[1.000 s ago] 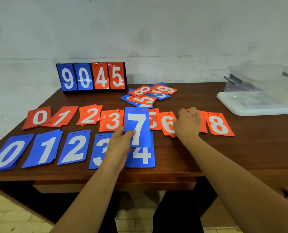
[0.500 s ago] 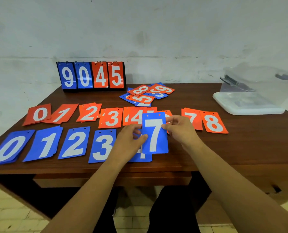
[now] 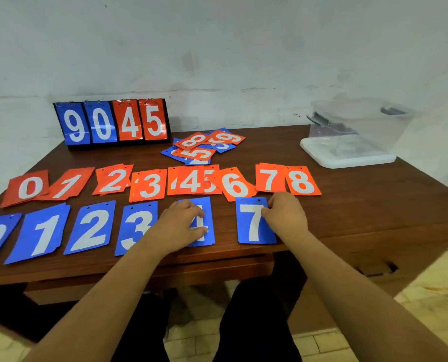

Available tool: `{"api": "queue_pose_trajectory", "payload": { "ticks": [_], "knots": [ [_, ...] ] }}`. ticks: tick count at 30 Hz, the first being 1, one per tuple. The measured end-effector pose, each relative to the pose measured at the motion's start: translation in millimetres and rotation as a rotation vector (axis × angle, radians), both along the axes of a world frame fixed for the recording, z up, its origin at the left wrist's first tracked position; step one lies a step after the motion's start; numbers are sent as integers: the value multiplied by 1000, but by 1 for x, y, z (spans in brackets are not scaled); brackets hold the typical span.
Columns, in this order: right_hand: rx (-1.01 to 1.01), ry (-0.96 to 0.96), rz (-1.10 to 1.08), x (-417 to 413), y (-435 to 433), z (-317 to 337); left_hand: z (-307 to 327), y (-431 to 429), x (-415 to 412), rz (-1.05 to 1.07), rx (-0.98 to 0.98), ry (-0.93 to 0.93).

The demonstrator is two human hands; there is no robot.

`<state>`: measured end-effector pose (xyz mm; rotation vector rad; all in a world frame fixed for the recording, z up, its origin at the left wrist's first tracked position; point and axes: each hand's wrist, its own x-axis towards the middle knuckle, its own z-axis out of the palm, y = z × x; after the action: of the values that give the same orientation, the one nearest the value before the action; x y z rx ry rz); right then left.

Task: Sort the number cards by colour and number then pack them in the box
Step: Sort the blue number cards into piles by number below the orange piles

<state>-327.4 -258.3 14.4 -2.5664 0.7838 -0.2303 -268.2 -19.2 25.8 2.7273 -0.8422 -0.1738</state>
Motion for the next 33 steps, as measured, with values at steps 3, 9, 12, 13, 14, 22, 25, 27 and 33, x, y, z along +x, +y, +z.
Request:
{"api": "queue_pose_trajectory", "payload": {
  "ticks": [3,9,12,13,14,22,25,27,33],
  "knots": [
    [-49,-77,10,0,2,5,-1,1,2,-10,-60,-55],
    [-58,-221,133,42,4,27,19,-3,49,18,-212,-113],
    [-39,-208,184,86,7,32,30,-12,92,113,-259,-120],
    [-48,-206,198,101,8,32,32,-15,108,152,-263,-114],
    [-65,-203,215,116,9,30,33,-17,124,188,-252,-109],
    [-149,-90,410,246,12,21,15,-39,238,345,-141,-69],
    [-185,14,526,283,13,18,4,-46,261,316,-127,-58],
    [-187,100,608,299,14,15,-6,-45,268,263,-101,-76],
    [-463,-17,790,303,15,10,-8,-35,271,270,-200,-133]
  ]
}}
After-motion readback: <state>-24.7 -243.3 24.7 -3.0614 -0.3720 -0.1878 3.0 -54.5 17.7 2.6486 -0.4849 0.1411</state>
